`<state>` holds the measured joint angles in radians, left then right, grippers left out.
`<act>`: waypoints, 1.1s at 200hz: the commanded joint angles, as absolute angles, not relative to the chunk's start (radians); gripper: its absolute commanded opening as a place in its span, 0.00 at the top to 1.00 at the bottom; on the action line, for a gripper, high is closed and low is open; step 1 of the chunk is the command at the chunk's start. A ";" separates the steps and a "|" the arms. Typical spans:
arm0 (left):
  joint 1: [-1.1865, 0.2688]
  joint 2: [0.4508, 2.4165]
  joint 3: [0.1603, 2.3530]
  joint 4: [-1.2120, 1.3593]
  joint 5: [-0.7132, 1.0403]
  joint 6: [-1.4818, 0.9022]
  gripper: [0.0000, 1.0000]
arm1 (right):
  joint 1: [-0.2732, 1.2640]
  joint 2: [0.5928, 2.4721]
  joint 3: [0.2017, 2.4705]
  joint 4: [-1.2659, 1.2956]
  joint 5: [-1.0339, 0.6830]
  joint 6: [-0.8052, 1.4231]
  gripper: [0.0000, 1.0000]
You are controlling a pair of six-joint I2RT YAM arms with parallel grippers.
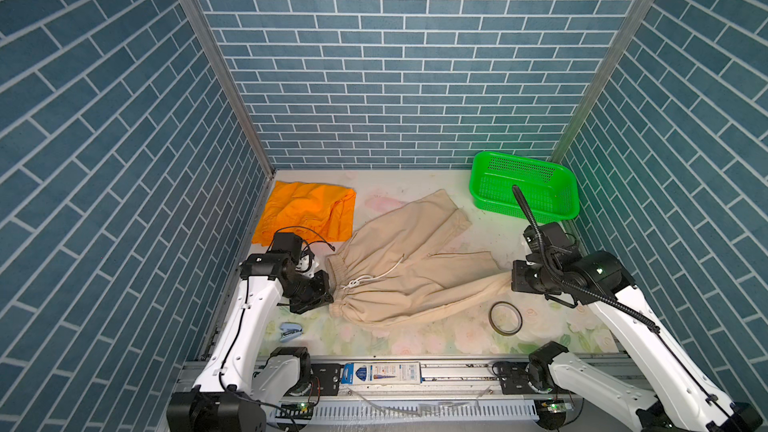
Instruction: Fold and stack the shorts
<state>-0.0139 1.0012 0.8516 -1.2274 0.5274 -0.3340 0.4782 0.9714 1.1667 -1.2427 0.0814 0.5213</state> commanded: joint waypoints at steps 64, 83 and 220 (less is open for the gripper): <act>-0.017 1.085 0.928 -1.226 0.577 -0.302 0.97 | 0.250 1.434 1.565 -1.098 -0.107 0.140 1.00; -0.015 1.152 0.947 -1.198 0.562 -0.284 0.97 | 0.228 1.559 1.673 -1.077 -0.161 0.094 1.00; 0.145 1.524 1.072 -1.150 0.505 -0.102 0.97 | 0.215 2.218 2.308 -1.131 -0.356 0.006 1.00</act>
<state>0.1169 1.4815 1.0496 -1.1309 0.5571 -0.1589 0.2234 2.1399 2.2677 -1.1400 -0.3325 0.0444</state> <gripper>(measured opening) 0.043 0.049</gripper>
